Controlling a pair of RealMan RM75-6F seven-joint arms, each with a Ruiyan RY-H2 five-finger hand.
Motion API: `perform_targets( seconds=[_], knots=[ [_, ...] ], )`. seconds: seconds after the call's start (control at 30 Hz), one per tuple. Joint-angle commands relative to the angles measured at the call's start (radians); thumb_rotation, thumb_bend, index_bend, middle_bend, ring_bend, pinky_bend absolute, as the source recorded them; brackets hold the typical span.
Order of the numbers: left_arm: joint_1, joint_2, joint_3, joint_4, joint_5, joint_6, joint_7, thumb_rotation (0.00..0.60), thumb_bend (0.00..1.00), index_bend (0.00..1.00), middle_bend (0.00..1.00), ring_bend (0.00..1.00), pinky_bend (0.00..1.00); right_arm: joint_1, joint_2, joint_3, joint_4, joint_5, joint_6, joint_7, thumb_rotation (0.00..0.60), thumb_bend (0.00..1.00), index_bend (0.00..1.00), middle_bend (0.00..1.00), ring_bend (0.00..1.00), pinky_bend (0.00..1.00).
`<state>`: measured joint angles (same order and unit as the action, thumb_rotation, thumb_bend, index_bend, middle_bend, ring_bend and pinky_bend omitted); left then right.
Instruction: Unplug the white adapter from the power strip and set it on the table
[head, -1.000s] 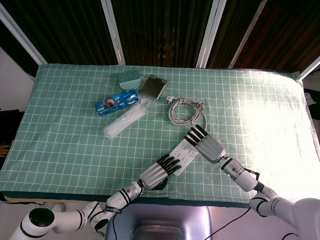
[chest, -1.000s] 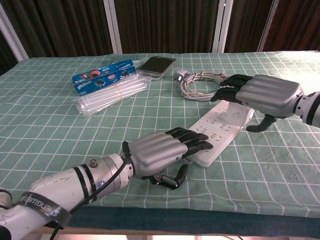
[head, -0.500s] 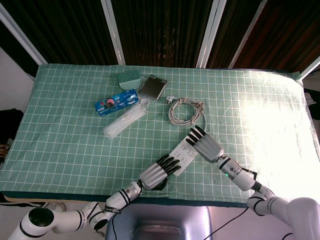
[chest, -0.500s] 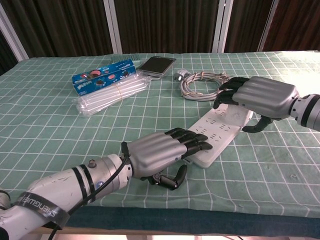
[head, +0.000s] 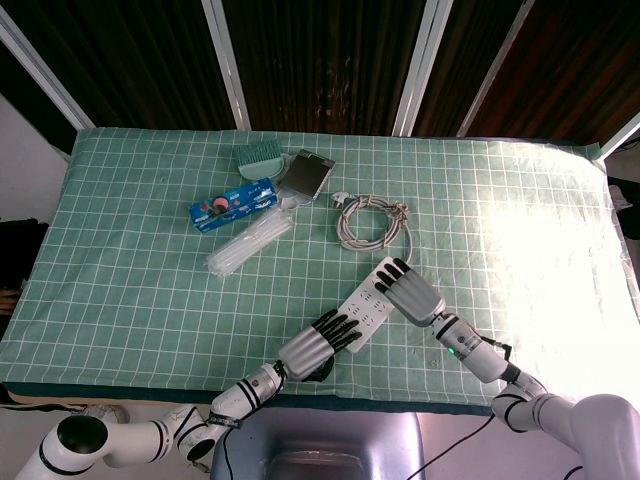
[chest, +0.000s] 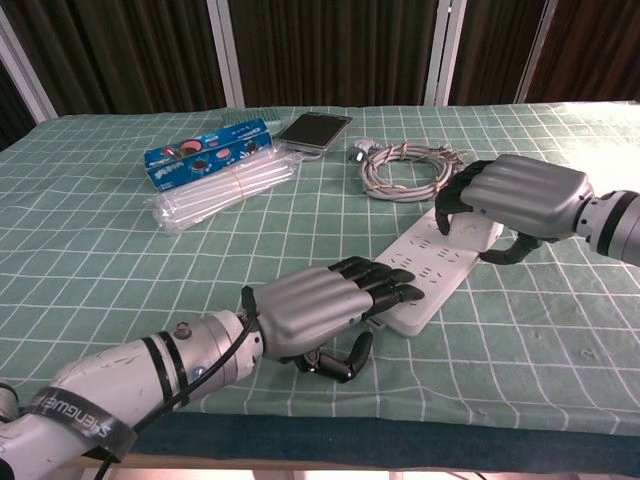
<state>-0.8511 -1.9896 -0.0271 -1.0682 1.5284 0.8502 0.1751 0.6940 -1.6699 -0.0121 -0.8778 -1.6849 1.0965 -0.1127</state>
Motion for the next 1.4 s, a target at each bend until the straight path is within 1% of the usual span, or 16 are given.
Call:
perform_targets(
  seconds=[0.03,0.13,0.37,0.7,0.87,1.0,1.1,1.4],
  knots=[
    [0.000,-0.002,0.002,0.003,0.002,0.002,0.002,0.368,0.76,0.00,0.00,0.00,0.05,0.001,0.003,0.002,-0.007,0.004,0.000,-0.001,0.600,0.48,0.57,0.41,0.30,0.34],
    [0.000,-0.006,0.005,0.009,0.006,0.006,0.004,0.368,0.76,0.00,0.00,0.00,0.05,0.003,0.008,0.003,-0.021,0.010,-0.003,-0.007,0.600,0.51,0.62,0.44,0.33,0.36],
    [0.003,-0.017,0.014,0.026,0.014,0.015,0.022,0.372,0.76,0.00,0.00,0.00,0.05,-0.001,0.036,0.006,-0.082,0.036,-0.026,-0.014,0.600,0.54,0.66,0.47,0.36,0.38],
    [0.013,-0.041,0.022,0.051,0.023,0.036,0.063,0.378,0.76,0.00,0.00,0.00,0.05,0.002,0.078,0.027,-0.186,0.094,-0.078,0.007,0.600,0.54,0.69,0.49,0.39,0.40],
    [0.016,-0.044,0.022,0.052,0.024,0.041,0.076,0.378,0.76,0.00,0.00,0.00,0.05,-0.001,0.091,0.034,-0.209,0.101,-0.070,0.004,0.600,0.54,0.70,0.50,0.39,0.40],
    [0.018,-0.042,0.020,0.047,0.021,0.040,0.075,0.386,0.76,0.00,0.00,0.00,0.05,-0.005,0.097,0.032,-0.215,0.086,-0.040,-0.001,0.600,0.54,0.71,0.50,0.40,0.41],
    [0.019,-0.040,0.020,0.045,0.021,0.039,0.077,0.386,0.76,0.00,0.00,0.00,0.05,-0.014,0.097,0.028,-0.209,0.068,-0.005,-0.005,0.600,0.54,0.72,0.52,0.42,0.43],
    [0.020,-0.039,0.019,0.043,0.015,0.032,0.081,0.385,0.76,0.00,0.00,0.00,0.05,-0.031,0.065,0.003,-0.153,0.014,0.069,0.015,0.600,0.55,0.77,0.55,0.46,0.48]
  ],
)
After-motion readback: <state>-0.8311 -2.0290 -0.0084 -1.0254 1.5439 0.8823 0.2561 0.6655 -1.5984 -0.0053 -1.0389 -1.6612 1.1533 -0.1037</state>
